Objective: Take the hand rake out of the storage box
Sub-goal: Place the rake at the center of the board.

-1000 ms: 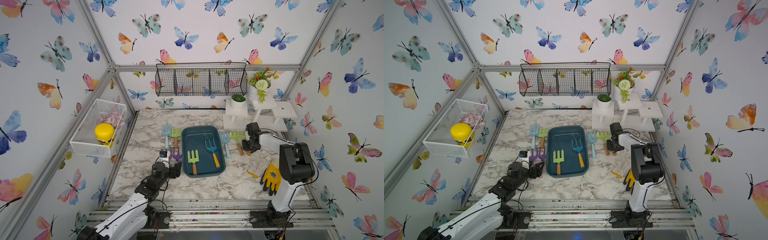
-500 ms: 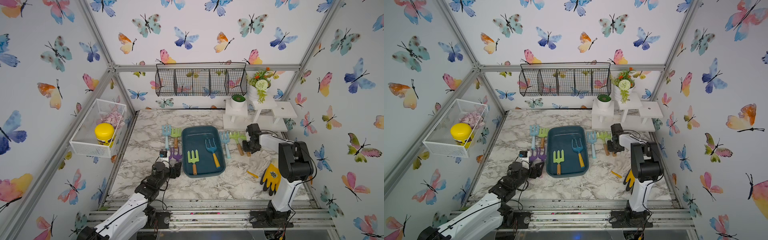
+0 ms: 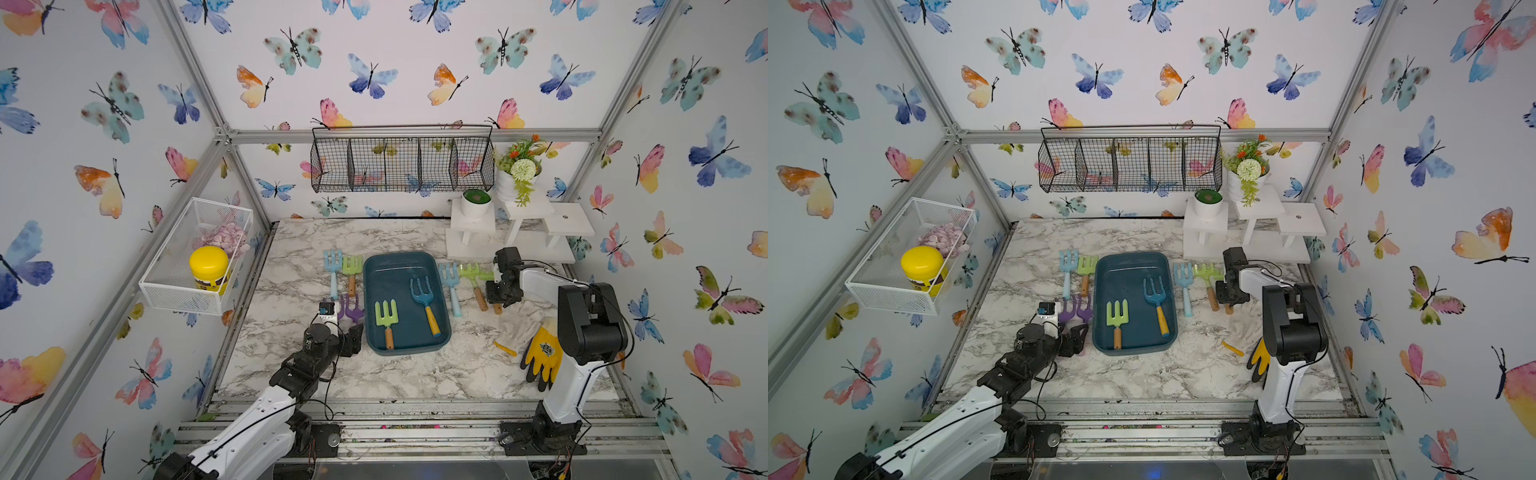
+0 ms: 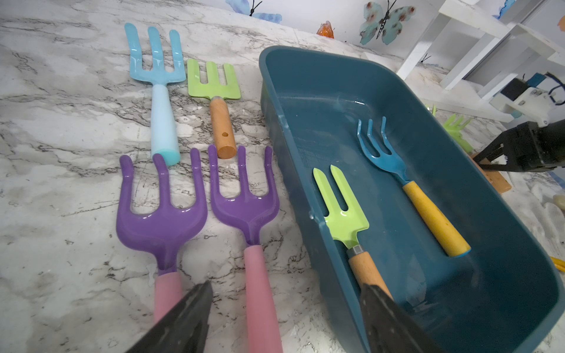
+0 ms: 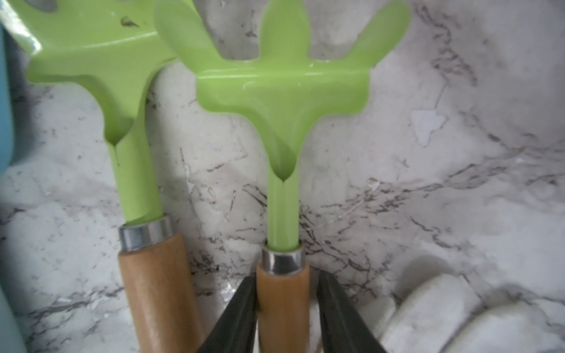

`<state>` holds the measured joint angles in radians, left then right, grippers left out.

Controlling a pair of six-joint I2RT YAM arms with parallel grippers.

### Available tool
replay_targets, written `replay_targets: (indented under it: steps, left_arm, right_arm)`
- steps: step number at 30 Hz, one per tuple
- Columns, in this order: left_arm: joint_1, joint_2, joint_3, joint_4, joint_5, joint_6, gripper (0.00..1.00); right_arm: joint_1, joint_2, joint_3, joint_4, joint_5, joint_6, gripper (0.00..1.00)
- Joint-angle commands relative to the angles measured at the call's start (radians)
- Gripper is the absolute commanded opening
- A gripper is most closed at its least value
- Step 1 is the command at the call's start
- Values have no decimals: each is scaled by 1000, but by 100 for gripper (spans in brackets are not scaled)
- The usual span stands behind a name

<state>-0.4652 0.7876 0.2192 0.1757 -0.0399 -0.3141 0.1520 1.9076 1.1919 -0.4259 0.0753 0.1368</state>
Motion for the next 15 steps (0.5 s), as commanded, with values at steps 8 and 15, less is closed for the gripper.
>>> replay_targets:
  steps: [8, 15]
  left_arm:
    - [-4, -2, 25, 17, 9, 8, 81]
    - [-3, -1, 25, 18, 11, 7, 81]
  right_arm:
    - [-5, 20, -26, -14, -4, -6, 50]
    - [-5, 25, -23, -14, -28, -10, 64]
